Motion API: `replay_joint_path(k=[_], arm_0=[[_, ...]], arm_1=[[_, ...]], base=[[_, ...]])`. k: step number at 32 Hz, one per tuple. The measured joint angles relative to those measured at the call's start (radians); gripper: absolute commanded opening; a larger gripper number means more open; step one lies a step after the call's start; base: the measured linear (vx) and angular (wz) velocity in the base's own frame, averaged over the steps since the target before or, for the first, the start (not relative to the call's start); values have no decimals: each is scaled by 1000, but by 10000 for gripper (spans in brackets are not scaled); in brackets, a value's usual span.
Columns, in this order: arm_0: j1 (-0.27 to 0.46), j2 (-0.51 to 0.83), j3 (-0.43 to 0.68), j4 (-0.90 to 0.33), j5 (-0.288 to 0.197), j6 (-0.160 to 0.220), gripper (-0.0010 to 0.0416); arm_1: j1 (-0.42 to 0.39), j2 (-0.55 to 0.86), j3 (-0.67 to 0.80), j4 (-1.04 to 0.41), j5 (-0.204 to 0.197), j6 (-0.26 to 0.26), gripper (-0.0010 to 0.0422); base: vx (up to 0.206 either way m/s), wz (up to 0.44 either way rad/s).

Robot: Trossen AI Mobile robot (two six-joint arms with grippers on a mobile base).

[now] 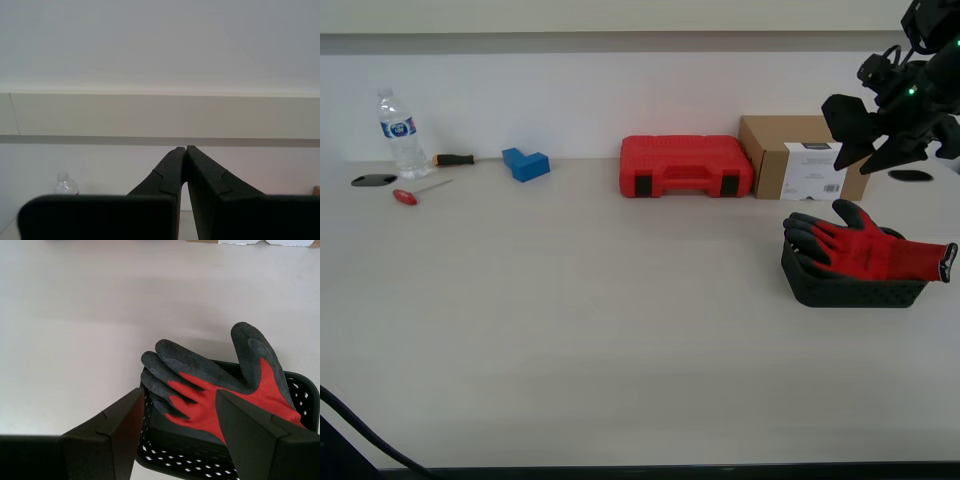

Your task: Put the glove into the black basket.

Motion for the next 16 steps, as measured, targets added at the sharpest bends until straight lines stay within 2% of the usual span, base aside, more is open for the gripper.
replay_joint_path(k=[16], arm_0=[[-1,0,0,0,0,0,197]], arm_1=[[0,0,0,0,0,0,0]], base=[[0,0]])
